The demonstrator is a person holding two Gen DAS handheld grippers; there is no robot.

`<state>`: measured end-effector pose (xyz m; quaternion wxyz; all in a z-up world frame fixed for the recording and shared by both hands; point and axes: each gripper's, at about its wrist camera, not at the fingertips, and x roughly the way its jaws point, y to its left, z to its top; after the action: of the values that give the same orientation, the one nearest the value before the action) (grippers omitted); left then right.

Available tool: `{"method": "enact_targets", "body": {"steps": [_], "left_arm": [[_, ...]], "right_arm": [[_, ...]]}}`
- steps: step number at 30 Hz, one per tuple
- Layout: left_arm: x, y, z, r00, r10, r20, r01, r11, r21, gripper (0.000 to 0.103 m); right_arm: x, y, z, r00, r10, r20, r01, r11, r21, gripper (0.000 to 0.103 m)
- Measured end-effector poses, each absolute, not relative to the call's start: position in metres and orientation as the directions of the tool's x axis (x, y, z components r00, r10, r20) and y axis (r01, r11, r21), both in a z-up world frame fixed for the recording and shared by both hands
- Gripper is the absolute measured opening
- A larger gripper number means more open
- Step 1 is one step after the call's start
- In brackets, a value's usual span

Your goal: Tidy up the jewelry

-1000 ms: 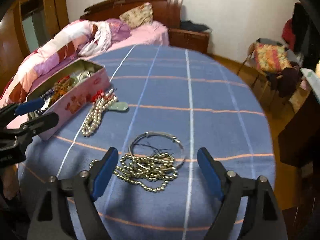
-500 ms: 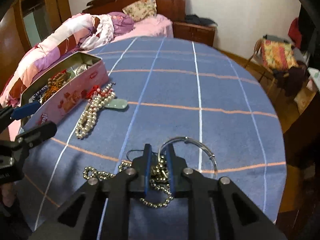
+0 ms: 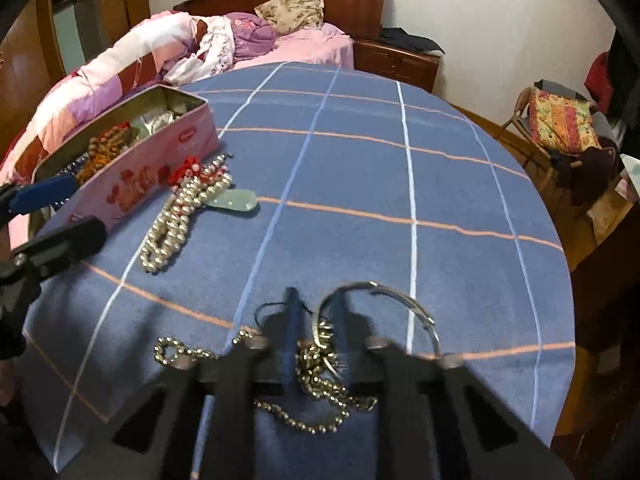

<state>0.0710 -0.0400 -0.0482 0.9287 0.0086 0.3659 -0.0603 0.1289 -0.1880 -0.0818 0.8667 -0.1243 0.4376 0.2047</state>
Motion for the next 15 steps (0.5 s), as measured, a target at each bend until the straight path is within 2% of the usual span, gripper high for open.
{"method": "enact_targets", "body": {"steps": [8, 9, 10, 12, 15], "left_arm": [[0.077, -0.064, -0.051, 0.715, -0.160, -0.681, 0.203, 0.979, -0.018, 0.078], [0.080, -0.066, -0.054, 0.711, -0.158, -0.686, 0.205, 0.979, -0.012, 0.074], [0.084, -0.069, -0.057, 0.701, -0.162, -0.694, 0.215, 0.977, -0.010, 0.062], [0.094, -0.074, -0.066, 0.672, -0.169, -0.721, 0.229, 0.973, -0.015, 0.049], [0.109, -0.076, -0.077, 0.638, -0.142, -0.757, 0.206, 0.979, -0.010, 0.048]], "right_arm": [[0.121, -0.215, -0.052, 0.609, 0.283, -0.741, -0.412, 0.911, 0.009, 0.008], [0.120, -0.217, -0.047, 0.616, 0.290, -0.732, -0.411, 0.911, 0.014, 0.008], [0.120, -0.218, -0.044, 0.620, 0.295, -0.727, -0.411, 0.911, 0.020, 0.008], [0.122, -0.223, -0.040, 0.618, 0.322, -0.718, -0.410, 0.910, 0.056, 0.008], [0.124, -0.230, -0.036, 0.617, 0.361, -0.699, -0.406, 0.907, 0.111, 0.008]]}}
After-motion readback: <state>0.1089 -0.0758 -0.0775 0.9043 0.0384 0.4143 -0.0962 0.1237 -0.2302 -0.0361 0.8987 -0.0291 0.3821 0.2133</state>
